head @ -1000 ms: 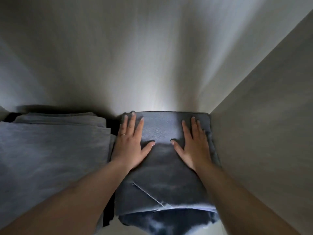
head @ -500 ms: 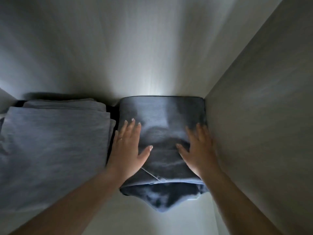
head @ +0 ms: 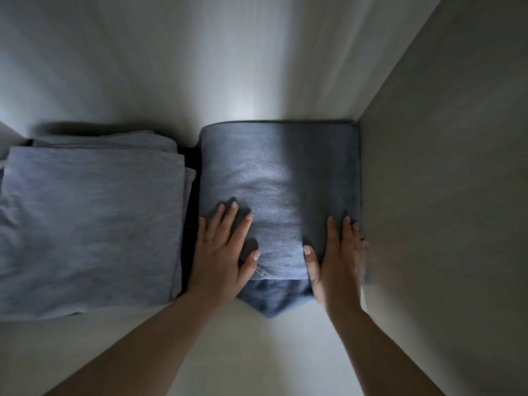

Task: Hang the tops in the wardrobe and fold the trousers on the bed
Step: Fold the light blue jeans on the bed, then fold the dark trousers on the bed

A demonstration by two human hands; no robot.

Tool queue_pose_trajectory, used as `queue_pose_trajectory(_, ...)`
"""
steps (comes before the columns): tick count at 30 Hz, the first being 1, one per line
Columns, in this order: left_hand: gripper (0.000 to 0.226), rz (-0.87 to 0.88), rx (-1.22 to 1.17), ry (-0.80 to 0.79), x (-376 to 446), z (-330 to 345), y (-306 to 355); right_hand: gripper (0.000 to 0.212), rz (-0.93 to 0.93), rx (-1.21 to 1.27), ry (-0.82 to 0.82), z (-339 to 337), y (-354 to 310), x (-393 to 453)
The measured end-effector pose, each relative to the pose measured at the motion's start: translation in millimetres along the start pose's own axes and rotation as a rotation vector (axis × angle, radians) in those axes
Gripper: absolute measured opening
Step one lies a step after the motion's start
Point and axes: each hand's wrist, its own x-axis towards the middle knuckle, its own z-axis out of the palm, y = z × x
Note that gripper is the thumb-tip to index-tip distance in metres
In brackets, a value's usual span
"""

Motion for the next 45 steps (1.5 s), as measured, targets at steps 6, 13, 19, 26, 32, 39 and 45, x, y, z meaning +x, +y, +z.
queue_pose_trajectory(6, 0.049, -0.217, -0.120, -0.180, 9.0, -37.7, 20.2, 0.073, 0.091, -0.017, -0.326, -47.0, -10.7, 20.0)
queue_pose_trajectory(13, 0.019, -0.711, -1.036, 0.174, -30.8, -170.2, 53.6, 0.018, 0.086, 0.612, -0.248, -148.2, -102.9, 0.5)
queue_pose_trajectory(19, 0.022, -0.739, -1.256, 0.491, -115.3, -293.5, 69.4, 0.012, -0.270, 0.840, -0.413, -220.1, -213.1, -73.0)
queue_pose_trajectory(26, 0.021, -0.796, -1.119, 0.868, -259.9, -402.5, 100.6, 0.020, -0.676, 0.911, -0.708, -285.1, -300.6, -200.2)
queue_pose_trajectory(32, 0.020, -0.842, -0.980, 1.163, -401.6, -453.9, 148.6, 0.019, -0.972, 0.962, -0.908, -317.4, -346.0, -330.7)
queue_pose_trajectory(39, 0.013, -1.081, -0.796, 1.479, -612.7, -464.7, 239.4, 0.014, -1.315, 0.880, -1.140, -343.5, -347.6, -534.2)
queue_pose_trajectory(45, 0.013, -1.286, -0.675, 1.689, -769.6, -446.6, 328.2, 0.015, -1.535, 0.795, -1.362, -356.7, -319.2, -699.6)
